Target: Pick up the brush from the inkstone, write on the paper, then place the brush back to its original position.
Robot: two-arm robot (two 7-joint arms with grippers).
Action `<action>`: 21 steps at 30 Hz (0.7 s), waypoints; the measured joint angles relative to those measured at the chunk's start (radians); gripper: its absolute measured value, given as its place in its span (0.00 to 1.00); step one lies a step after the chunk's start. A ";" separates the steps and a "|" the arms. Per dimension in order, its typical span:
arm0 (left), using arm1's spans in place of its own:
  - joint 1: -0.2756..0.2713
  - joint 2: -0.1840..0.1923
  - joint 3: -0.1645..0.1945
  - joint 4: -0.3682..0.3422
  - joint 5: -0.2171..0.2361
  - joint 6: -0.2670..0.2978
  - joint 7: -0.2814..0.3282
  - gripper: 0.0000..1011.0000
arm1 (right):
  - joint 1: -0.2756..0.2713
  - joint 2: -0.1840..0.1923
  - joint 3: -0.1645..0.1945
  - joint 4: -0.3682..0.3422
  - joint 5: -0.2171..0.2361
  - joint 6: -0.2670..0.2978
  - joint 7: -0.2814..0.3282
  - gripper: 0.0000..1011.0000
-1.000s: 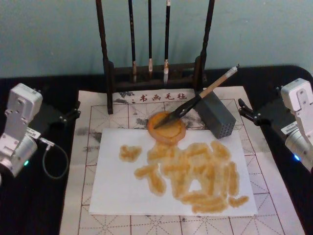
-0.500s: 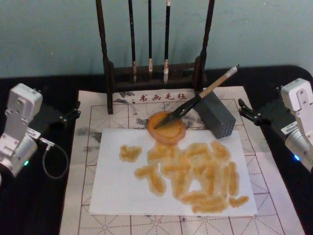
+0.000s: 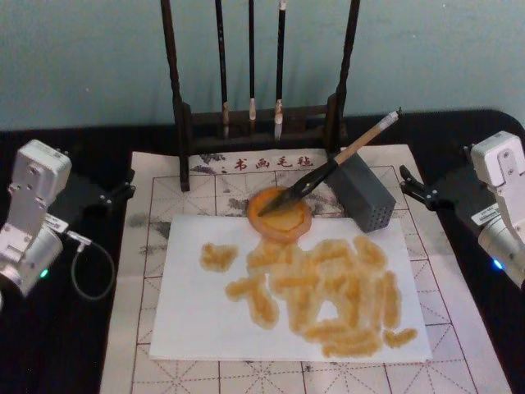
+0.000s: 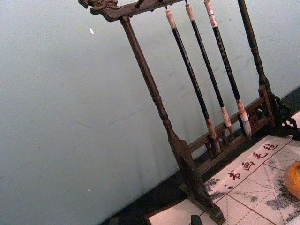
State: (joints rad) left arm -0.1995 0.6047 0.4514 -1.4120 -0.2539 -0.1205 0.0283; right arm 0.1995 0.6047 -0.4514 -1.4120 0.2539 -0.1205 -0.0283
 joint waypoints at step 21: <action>0.000 0.000 0.000 0.000 0.000 0.000 0.000 0.99 | -0.034 -0.069 0.120 -0.020 0.274 0.098 0.203 0.99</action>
State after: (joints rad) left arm -0.1995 0.6047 0.4514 -1.4120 -0.2538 -0.1205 0.0283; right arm 0.1657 0.5356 -0.3314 -1.4318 0.5282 -0.0228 0.1743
